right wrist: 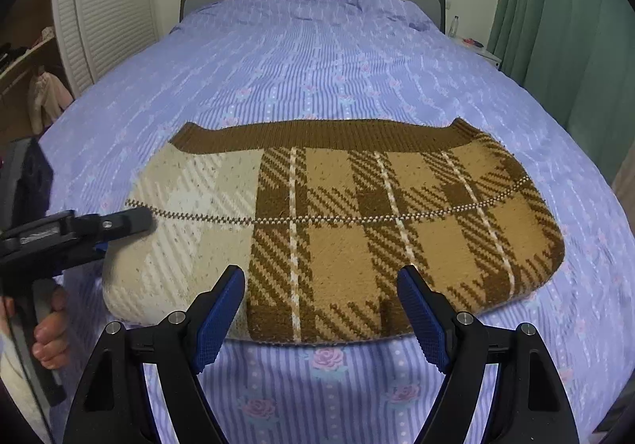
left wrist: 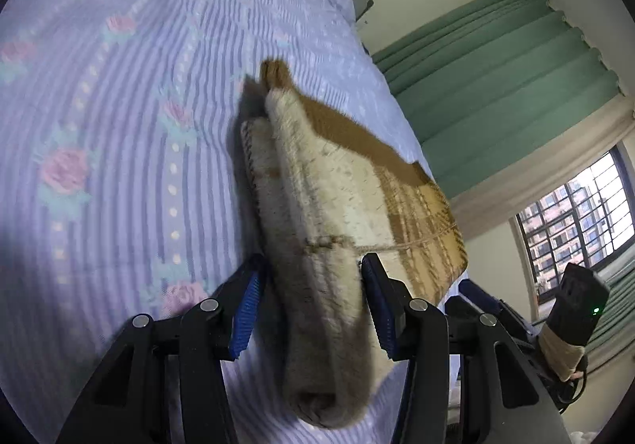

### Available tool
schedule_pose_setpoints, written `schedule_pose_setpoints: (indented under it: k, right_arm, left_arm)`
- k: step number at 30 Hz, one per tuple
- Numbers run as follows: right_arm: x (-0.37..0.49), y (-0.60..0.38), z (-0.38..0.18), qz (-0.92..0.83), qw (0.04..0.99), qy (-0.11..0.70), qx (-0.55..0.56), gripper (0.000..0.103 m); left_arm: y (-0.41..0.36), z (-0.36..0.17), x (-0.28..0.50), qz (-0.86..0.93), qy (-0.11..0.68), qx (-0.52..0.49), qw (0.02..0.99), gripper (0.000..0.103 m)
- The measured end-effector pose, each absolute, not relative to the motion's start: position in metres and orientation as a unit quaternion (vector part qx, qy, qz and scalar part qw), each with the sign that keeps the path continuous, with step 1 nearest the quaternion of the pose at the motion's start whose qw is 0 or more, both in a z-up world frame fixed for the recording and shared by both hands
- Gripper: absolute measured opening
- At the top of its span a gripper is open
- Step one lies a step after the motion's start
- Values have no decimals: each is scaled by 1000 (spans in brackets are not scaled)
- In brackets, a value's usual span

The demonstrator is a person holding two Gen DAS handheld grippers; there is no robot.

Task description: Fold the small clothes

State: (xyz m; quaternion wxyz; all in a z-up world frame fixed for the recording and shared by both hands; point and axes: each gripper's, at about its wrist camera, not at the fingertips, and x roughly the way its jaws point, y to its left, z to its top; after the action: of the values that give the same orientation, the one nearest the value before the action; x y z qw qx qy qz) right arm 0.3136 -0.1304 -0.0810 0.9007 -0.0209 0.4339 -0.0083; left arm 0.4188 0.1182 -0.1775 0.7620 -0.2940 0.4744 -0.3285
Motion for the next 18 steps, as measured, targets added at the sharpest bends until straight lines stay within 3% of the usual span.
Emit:
schedule_pose_setpoints:
  k: [14,18]
  right_arm:
    - [326,-152,-89,-17,904,427,6,79]
    - [326,-163,-91,-22,902,430,22,79]
  left_arm:
    - [90,-191,433,-392,478,-257,743,49]
    - [92,-194,436,-386,490,-295,724,34]
